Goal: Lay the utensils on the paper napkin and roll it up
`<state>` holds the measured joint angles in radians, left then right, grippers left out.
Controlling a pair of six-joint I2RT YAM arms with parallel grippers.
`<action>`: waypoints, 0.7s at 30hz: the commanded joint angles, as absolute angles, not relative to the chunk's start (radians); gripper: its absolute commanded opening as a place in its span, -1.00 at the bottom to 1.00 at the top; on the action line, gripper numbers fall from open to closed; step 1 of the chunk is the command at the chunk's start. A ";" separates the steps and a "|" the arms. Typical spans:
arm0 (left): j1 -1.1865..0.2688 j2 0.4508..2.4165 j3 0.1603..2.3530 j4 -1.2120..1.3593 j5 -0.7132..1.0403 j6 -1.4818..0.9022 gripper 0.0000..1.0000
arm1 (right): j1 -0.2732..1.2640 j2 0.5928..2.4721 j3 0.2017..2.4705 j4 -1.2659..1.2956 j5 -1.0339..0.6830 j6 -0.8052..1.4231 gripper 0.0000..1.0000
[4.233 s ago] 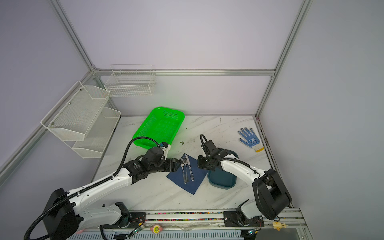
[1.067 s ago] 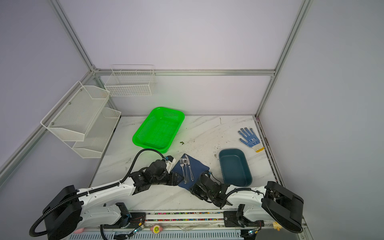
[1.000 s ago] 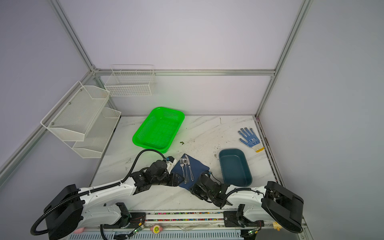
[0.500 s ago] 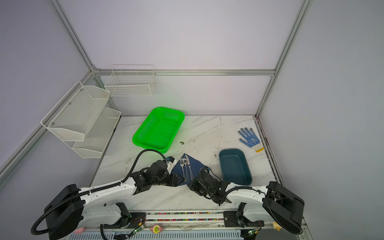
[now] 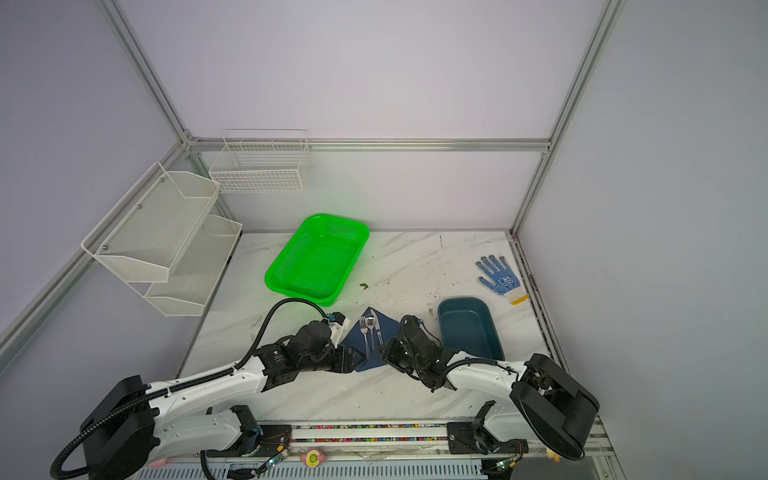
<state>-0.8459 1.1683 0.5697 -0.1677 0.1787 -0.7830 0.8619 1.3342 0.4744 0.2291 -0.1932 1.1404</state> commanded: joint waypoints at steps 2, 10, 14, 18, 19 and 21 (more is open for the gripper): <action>-0.850 1.153 0.551 -0.158 0.223 -0.758 -0.07 | 0.846 1.390 0.514 0.259 -0.241 1.086 -0.13; -0.866 1.215 0.570 -0.092 0.292 -0.741 -0.34 | 0.825 1.425 0.516 0.257 -0.242 1.088 -0.29; -0.877 1.284 0.614 -0.087 0.292 -0.735 -0.38 | 0.807 1.435 0.515 0.241 -0.263 1.092 -0.41; -0.881 1.332 0.645 -0.081 0.260 -0.749 -0.41 | 0.801 1.430 0.519 0.236 -0.288 1.065 -0.47; -0.882 1.339 0.650 -0.073 0.262 -0.750 -0.41 | 0.801 1.424 0.517 0.233 -0.287 1.063 -0.47; -0.882 1.356 0.658 -0.057 0.266 -0.750 -0.41 | 0.799 1.415 0.513 0.229 -0.282 1.063 -0.50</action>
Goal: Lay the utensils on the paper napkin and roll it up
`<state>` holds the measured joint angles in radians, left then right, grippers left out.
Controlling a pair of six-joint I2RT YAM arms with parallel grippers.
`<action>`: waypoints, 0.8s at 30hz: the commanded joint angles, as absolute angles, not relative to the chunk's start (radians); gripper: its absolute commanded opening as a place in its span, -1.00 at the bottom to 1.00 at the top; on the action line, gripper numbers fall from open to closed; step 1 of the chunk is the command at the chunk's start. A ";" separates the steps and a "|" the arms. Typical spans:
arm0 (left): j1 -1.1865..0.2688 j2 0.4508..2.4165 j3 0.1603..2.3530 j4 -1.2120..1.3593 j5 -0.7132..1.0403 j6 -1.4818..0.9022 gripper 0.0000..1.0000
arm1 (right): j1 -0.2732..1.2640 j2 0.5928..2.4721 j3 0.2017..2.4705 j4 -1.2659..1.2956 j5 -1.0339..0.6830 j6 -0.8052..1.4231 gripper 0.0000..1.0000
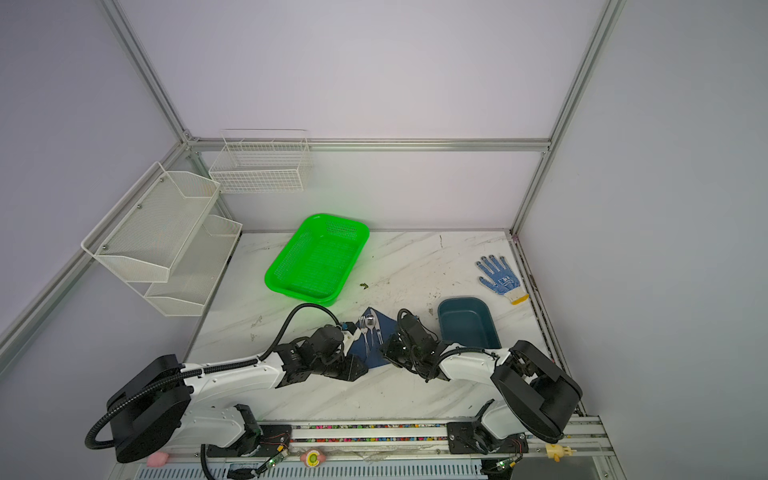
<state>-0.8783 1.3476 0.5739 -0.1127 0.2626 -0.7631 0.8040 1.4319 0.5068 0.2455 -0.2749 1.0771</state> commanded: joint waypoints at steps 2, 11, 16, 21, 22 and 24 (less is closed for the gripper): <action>-0.883 1.367 0.667 -0.049 0.275 -0.750 -0.43 | 0.798 1.417 0.511 0.224 -0.287 1.058 -0.55; -0.888 1.382 0.702 -0.026 0.300 -0.739 -0.53 | 0.793 1.415 0.513 0.195 -0.281 1.046 -0.65; -0.887 1.443 0.717 -0.027 0.280 -0.742 -0.54 | 0.792 1.408 0.513 0.184 -0.281 1.039 -0.68; -0.888 1.484 0.727 -0.046 0.252 -0.738 -0.54 | 0.792 1.398 0.512 0.168 -0.275 1.026 -0.68; -0.887 1.487 0.727 -0.052 0.243 -0.738 -0.55 | 0.792 1.392 0.512 0.165 -0.272 1.025 -0.67; -0.888 1.491 0.724 -0.071 0.220 -0.736 -0.55 | 0.788 1.382 0.515 0.145 -0.260 1.019 -0.65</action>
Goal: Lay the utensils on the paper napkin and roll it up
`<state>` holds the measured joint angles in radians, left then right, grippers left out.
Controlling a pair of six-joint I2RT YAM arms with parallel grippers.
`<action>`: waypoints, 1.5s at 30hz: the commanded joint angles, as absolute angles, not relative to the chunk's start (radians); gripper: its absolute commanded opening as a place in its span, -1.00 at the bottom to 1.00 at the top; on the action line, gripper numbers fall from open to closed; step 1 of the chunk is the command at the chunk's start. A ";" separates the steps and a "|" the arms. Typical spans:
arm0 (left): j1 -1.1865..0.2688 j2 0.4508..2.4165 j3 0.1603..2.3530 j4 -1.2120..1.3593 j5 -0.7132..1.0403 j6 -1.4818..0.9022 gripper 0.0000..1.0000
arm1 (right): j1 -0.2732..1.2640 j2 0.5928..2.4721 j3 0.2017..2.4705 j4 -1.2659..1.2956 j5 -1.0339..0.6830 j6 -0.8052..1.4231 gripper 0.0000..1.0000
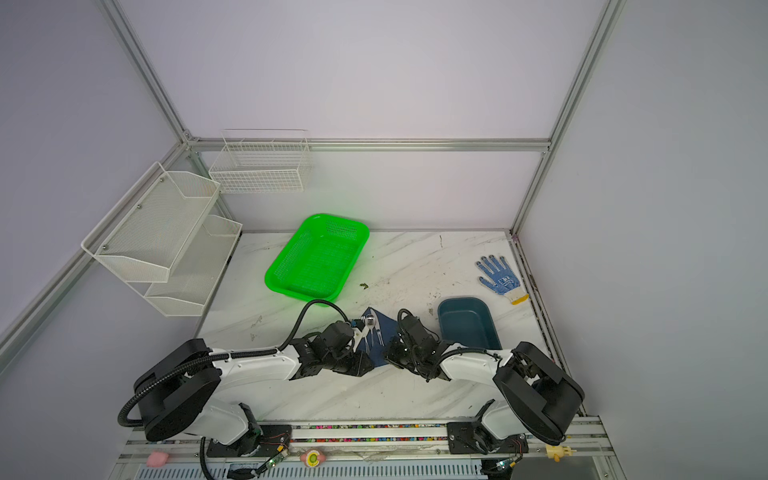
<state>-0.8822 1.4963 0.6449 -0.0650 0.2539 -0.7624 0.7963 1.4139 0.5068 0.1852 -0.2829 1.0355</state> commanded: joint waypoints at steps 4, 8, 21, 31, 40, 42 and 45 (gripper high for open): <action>-0.888 1.486 0.713 -0.089 0.192 -0.735 -0.55 | 0.780 1.379 0.522 0.065 -0.211 1.008 -0.63; -0.887 1.489 0.718 -0.106 0.188 -0.736 -0.55 | 0.745 1.379 0.514 0.012 -0.202 0.990 -0.63; -0.887 1.504 0.708 -0.116 0.166 -0.747 -0.56 | 0.721 1.445 0.580 -0.142 -0.176 0.878 -0.59; -0.887 1.444 0.692 -0.144 0.084 -0.780 -0.57 | 0.721 1.479 0.560 -0.180 -0.274 0.808 -0.61; -0.887 1.328 0.651 -0.136 0.049 -0.781 -0.55 | 0.722 1.347 0.480 -0.135 -0.314 0.941 -0.58; -0.887 1.316 0.650 -0.139 0.049 -0.779 -0.55 | 0.722 1.325 0.467 -0.127 -0.318 0.964 -0.56; -0.888 1.300 0.652 -0.129 0.073 -0.768 -0.55 | 0.723 1.316 0.462 -0.127 -0.311 0.973 -0.55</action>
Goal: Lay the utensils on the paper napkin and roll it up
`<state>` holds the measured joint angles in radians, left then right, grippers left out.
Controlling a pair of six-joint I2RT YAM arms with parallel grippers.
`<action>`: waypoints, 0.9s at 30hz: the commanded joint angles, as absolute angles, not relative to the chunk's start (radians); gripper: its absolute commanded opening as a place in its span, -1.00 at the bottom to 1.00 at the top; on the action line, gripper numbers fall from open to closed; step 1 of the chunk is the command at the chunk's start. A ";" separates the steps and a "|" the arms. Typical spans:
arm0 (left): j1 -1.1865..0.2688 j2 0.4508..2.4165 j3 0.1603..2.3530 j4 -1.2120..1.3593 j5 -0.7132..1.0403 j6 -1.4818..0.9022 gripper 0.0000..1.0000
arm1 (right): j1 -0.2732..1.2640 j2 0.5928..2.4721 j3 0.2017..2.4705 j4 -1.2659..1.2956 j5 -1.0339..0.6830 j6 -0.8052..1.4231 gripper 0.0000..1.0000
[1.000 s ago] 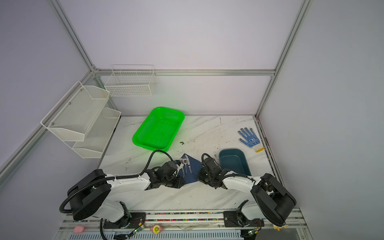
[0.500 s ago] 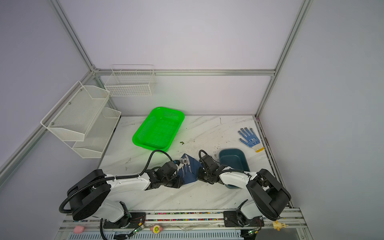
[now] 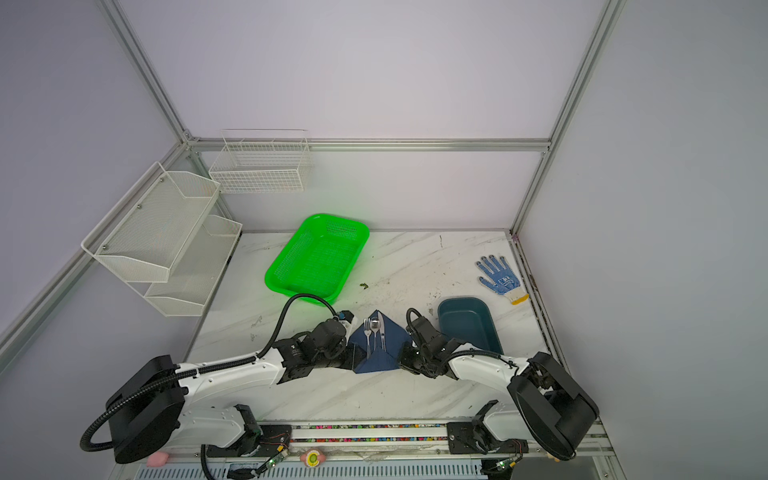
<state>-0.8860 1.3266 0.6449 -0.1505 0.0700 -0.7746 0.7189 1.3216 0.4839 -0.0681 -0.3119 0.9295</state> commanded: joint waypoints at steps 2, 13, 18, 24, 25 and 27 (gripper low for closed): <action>-0.888 1.290 0.658 -0.113 0.105 -0.749 -0.55 | 0.722 1.313 0.463 -0.125 -0.313 0.971 -0.54; -0.921 1.403 0.787 -0.060 0.237 -0.699 -0.55 | 0.722 1.312 0.473 -0.107 -0.299 0.956 -0.55; -0.934 1.505 0.861 -0.080 0.225 -0.673 -0.56 | 0.721 1.290 0.493 -0.138 -0.272 0.929 -0.57; -0.961 1.586 0.923 -0.118 0.170 -0.693 -0.60 | 0.721 1.294 0.515 -0.138 -0.268 0.930 -0.56; -0.965 1.599 0.929 -0.118 0.169 -0.696 -0.62 | 0.721 1.297 0.515 -0.139 -0.258 0.936 -0.56; -0.973 1.627 0.947 -0.125 0.169 -0.698 -0.64 | 0.721 1.303 0.521 -0.160 -0.240 0.951 -0.57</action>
